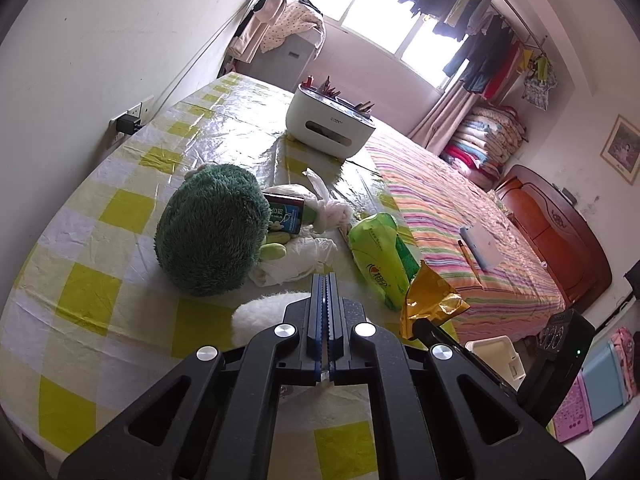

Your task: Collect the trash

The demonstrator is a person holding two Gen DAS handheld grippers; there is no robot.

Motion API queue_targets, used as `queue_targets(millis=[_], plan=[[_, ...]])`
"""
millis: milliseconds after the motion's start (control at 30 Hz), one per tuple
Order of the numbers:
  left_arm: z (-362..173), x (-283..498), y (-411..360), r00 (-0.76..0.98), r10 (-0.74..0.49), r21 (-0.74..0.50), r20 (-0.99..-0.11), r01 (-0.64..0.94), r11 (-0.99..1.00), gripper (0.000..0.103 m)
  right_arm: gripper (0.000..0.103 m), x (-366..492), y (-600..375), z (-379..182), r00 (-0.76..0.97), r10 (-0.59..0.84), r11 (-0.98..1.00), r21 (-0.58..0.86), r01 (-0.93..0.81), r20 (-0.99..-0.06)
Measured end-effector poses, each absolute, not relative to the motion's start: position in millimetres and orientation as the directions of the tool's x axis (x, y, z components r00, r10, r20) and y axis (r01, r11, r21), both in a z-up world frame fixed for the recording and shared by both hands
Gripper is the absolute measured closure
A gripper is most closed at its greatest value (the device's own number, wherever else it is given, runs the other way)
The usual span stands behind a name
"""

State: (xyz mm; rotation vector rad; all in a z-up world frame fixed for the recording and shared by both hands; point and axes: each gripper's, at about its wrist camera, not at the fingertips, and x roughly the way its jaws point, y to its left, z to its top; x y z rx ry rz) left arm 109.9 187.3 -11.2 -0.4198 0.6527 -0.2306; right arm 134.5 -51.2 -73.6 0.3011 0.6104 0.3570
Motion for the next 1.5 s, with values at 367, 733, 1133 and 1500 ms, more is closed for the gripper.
queue_targets(millis=[367,733,1133,1500], plan=[[-1.6,112.8,167.2,0.777,-0.375,-0.466,-0.506,0.120,0.877,0.102,0.094,126.5,-67.1,-68.5,0.788,0.396,0.898,0.380,-0.224,-0.471],[2.1,115.5,130.3,0.748,-0.426,-0.457,-0.509,0.184,0.870,0.102,0.094,112.9,-103.5,-59.9,0.831,0.359,0.896,0.407,-0.178,-0.425],[7.1,113.2,78.5,0.707,-0.488,-0.437,-0.511,0.275,0.856,0.102,0.094,95.1,-153.6,-57.6,0.879,0.285,0.884,0.460,-0.086,-0.383],[12.3,106.8,32.6,0.665,-0.537,-0.412,-0.519,0.355,0.839,0.102,0.094,72.3,-205.9,-59.9,0.921,0.172,0.853,0.520,0.038,-0.351]])
